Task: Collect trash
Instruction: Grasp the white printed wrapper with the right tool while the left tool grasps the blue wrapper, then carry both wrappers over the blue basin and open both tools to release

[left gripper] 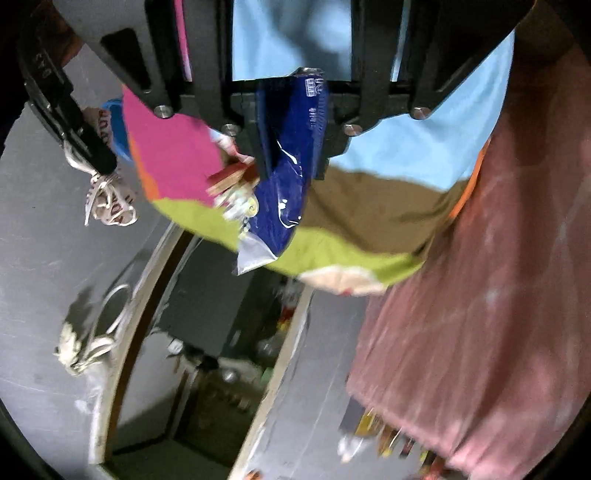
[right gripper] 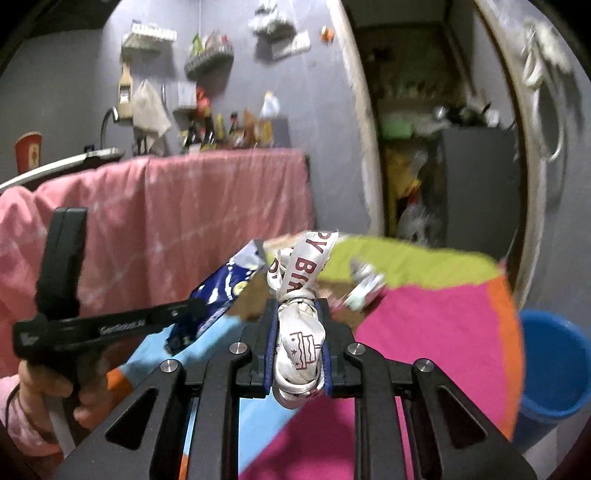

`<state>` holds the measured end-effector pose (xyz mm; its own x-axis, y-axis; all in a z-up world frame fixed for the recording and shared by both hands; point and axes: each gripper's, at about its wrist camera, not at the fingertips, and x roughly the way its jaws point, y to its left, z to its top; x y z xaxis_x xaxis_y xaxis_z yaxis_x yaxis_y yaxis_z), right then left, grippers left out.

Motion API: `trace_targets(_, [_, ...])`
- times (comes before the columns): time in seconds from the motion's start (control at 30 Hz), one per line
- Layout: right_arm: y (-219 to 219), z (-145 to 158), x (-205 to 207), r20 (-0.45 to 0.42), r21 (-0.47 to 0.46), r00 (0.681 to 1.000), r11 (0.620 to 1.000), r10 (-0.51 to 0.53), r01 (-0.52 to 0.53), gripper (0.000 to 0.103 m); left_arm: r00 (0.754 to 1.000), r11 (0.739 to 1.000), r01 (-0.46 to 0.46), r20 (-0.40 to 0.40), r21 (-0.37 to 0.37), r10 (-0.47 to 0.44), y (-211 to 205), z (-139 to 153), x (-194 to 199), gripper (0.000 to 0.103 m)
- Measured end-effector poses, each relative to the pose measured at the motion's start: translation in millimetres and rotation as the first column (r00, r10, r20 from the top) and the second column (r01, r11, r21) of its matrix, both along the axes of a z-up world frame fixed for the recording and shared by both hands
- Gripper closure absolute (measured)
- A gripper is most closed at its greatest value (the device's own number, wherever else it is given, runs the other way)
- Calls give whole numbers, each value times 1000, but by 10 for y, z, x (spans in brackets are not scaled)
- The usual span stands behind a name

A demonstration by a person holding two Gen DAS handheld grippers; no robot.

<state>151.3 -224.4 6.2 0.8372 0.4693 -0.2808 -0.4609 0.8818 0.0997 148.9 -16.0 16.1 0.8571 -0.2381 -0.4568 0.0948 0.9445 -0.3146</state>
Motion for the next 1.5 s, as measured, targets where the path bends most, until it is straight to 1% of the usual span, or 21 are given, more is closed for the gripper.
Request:
trace_targets(0.13, [-246,223,-80,116,13,990,997,-83,83,86,993,999,42,112,-2,-41,-332,224,-5,91])
trace_targets(0.2, [-375,318,-92,155,20,980,992,-122,121,86,988,998,62,143,19,-64,-501,299,51,100])
trace_targets(0.33, [-666,426,-60,181,36,966,983,-184,180,86,984,993,115,137,21,-117,-795,345,195,101])
trace_targets(0.47, [-926,432,-40,176,33,958,974,-226,224,86,985,987,155,77,32,-157,-981,259,337,102])
trace_targets(0.63, [-1070,321,-42,148,30,962,973,-231,229,86,985,982,172,-41,73,-169,-998,35,352,100])
trace_targets(0.67, [-1077,284,-28,135,32,964,974,-228,226,86,983,981,176,-66,81,-171,-1010,2,352,95])
trace_targets(0.7, [-1073,252,-7,119,36,968,975,-222,220,86,978,979,191,-106,76,-182,-1009,-49,376,84])
trace_targets(0.73, [-1077,212,3,106,40,970,976,-217,214,86,971,978,201,-139,52,-193,-982,-100,400,78])
trace_targets(0.77, [-1068,176,18,92,42,973,977,-211,208,86,968,978,205,-152,31,-198,-965,-143,393,69])
trace_targets(0.8, [-1063,146,31,81,43,975,978,-207,204,86,964,976,216,-165,19,-210,-952,-175,400,65])
trace_targets(0.87, [-1052,74,54,56,46,978,979,-199,197,86,958,973,228,-187,33,-218,-1001,-226,387,65])
trace_targets(0.9, [-1057,45,62,44,49,980,980,-196,194,86,949,967,250,-209,36,-238,-1034,-253,408,61])
trace_targets(0.97, [-1075,8,80,28,54,980,980,-195,193,86,929,958,287,-254,30,-270,-1092,-311,450,60])
trace_targets(1.0, [-1084,-2,82,24,54,980,979,-196,195,86,921,952,302,-272,42,-279,-1133,-340,472,60])
trace_targets(1.1, [-1119,-19,80,15,52,980,979,-200,199,86,908,938,325,-316,122,-274,-1264,-421,503,60])
trace_targets(1.17, [-1129,-37,76,9,49,979,978,-201,201,85,901,931,336,-337,143,-273,-1330,-483,509,60])
trace_targets(1.23, [-1140,-59,67,3,48,979,978,-202,201,85,905,929,333,-334,164,-265,-1358,-503,516,61])
trace_targets(1.27, [-1144,-69,68,-1,48,979,978,-202,201,85,906,929,330,-332,168,-263,-1365,-508,518,70])
trace_targets(1.3, [-1153,-82,67,-5,48,980,979,-200,200,85,908,928,326,-335,183,-253,-1380,-513,524,84])
trace_targets(1.4, [-1160,-99,59,-12,48,980,979,-199,200,85,911,928,321,-329,190,-248,-1401,-524,525,87])
trace_targets(1.5, [-1167,-94,45,-2,48,979,978,-205,205,85,923,931,314,-292,188,-252,-1436,-467,489,89])
